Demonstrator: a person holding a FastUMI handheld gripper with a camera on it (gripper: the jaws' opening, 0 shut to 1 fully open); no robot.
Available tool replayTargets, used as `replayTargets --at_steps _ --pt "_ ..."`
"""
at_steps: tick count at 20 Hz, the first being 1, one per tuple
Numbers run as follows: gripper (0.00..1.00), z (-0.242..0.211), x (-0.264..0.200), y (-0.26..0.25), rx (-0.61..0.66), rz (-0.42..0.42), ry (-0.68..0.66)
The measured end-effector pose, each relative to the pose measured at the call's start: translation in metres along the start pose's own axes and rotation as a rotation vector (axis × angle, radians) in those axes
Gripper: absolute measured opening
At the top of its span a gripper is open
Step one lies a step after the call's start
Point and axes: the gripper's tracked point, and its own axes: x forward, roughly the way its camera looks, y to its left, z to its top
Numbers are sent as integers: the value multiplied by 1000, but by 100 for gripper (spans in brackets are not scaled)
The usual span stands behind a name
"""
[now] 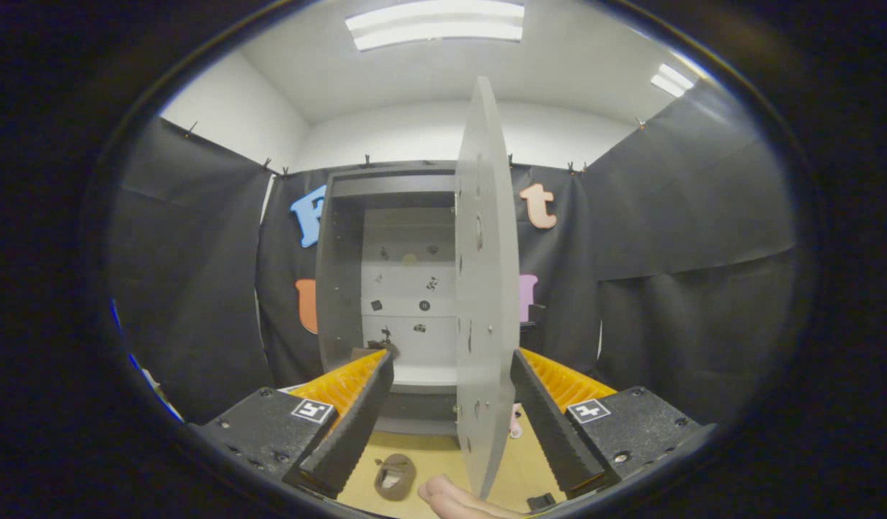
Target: Open the shoe cabinet door, grab the shoes and put them into the shoe cabinet, then close the shoe cabinet door.
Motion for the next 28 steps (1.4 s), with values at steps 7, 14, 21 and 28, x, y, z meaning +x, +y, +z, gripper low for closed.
replayTargets --at_steps 7,14,21,28 --pt "100 -66 30 89 -37 89 46" --pt "100 -151 82 116 -73 23 55" --pt "100 -333 137 134 -7 58 371" --pt "100 -464 134 145 -63 67 613"
